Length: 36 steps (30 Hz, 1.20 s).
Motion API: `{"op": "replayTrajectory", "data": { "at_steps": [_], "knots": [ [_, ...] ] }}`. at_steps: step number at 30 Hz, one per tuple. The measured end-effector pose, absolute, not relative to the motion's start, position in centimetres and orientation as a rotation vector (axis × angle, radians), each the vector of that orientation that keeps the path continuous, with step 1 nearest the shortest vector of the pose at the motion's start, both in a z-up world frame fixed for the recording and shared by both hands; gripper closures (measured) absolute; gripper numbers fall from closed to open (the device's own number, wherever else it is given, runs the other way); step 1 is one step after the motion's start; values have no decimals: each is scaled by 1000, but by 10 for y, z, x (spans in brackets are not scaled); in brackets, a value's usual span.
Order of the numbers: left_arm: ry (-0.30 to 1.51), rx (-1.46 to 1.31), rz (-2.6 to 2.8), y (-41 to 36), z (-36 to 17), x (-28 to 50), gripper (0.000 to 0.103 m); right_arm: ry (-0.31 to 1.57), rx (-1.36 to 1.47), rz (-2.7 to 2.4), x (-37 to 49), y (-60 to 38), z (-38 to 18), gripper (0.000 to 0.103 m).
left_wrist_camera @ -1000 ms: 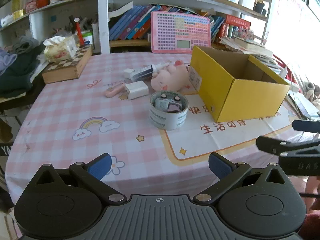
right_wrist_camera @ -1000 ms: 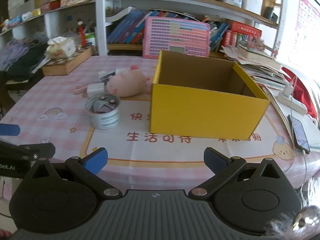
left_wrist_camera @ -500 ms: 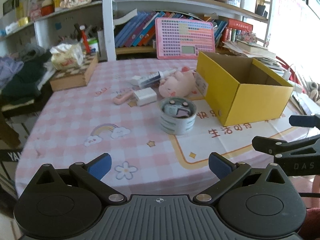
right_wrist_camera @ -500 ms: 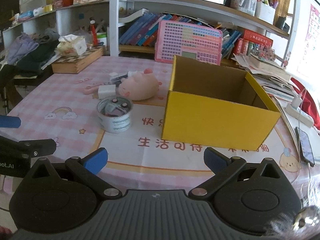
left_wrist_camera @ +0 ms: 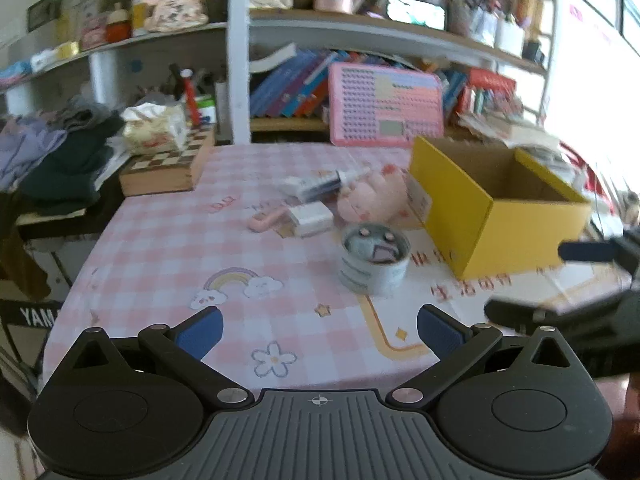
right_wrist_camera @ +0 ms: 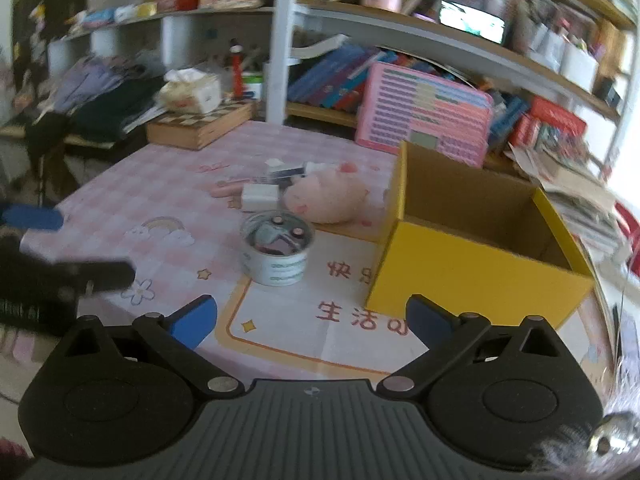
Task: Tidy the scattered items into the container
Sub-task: 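Grasp the clear tape roll with the right tool and lift it off the toy truck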
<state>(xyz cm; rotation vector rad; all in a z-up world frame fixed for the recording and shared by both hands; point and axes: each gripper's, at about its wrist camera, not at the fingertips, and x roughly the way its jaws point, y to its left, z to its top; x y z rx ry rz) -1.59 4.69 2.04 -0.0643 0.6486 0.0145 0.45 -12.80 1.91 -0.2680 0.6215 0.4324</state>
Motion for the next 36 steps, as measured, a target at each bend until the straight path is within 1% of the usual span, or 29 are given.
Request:
{"op": "replayTrajectory", "data": {
  "at_steps": [10,11,16,18,29,33,36],
  "knots": [
    [627,-118,81,61,21,-12,0,619,-303,516,9,-114,15,3],
    [631,-122,86,62,20,-11,0,620,-307,522,10,-112,15,4],
    [659,-126,102,69,13,-5,0,630,-336,569,18,-101,11,19],
    [654,-123,97,71,13,-3,0,631,-345,584,25,-95,10,21],
    [651,-123,88,91,13,47,0,661,-390,625,77,-67,2,20],
    [659,-126,77,96,11,68,0,689,-426,616,95,-58,-5,18],
    [674,-128,64,96,7,79,0,712,-434,607,108,-54,-10,13]
  ]
}}
